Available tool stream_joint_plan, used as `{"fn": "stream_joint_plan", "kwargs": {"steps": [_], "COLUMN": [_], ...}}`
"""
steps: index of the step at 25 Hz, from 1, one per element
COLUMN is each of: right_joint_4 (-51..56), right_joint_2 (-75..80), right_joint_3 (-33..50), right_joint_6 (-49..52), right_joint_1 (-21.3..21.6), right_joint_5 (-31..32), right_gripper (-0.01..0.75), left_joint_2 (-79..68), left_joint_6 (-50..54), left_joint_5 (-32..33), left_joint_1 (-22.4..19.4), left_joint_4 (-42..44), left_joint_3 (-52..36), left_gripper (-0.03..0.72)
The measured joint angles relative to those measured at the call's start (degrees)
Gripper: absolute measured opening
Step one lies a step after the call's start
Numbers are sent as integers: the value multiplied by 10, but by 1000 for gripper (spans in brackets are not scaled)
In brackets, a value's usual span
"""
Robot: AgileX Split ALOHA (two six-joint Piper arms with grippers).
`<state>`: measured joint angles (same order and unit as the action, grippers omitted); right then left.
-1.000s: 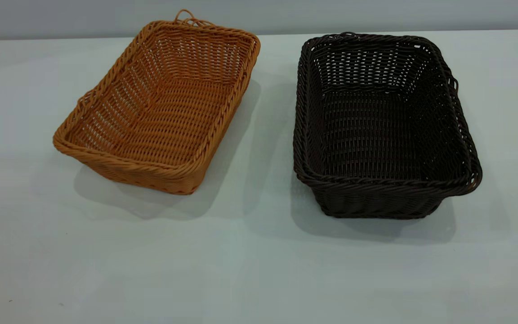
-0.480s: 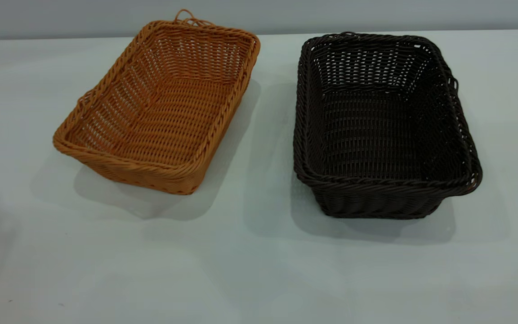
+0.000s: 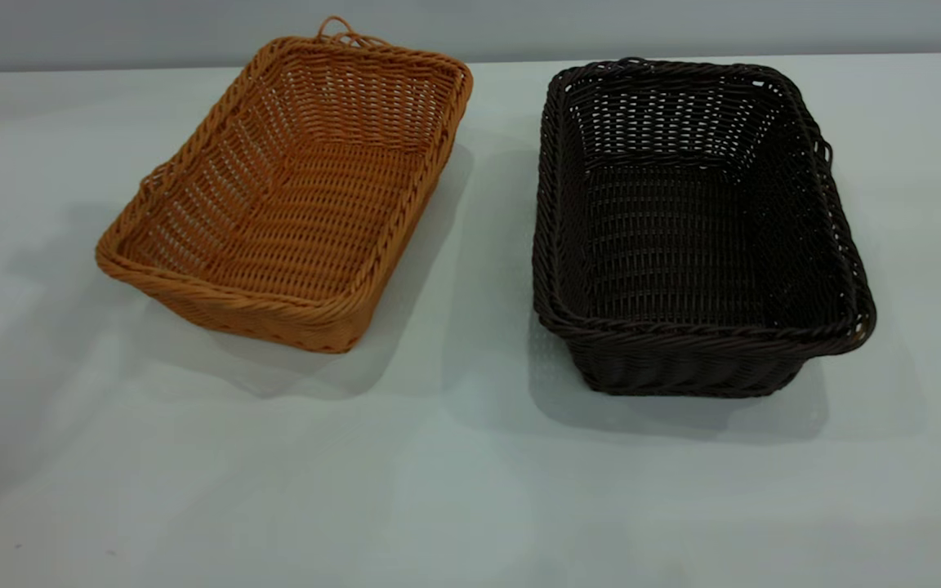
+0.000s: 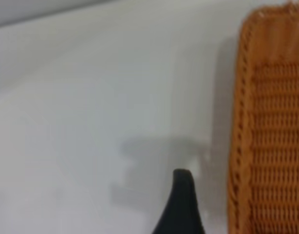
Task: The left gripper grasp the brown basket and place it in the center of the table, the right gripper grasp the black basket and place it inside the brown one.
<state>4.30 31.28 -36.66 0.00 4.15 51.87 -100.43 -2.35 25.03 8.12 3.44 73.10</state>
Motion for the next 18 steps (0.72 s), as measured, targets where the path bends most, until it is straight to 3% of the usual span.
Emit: {"fn": "stream_joint_plan", "kwargs": {"steps": [7,18], "right_joint_4": [11,32], "right_joint_2": [64,173], "right_joint_3": [0,-1], "right_joint_6": [0,0], "right_joint_1": [0,0], "right_joint_5": [-7,-25], "right_gripper": [584,584], "left_joint_2": [-120,-246], "left_joint_6": [0,0], "left_joint_5": [-10,-82], "left_joint_1": [29,30], "left_joint_4": [0,0], "left_joint_3": [12,18], "left_gripper": [575,574]}}
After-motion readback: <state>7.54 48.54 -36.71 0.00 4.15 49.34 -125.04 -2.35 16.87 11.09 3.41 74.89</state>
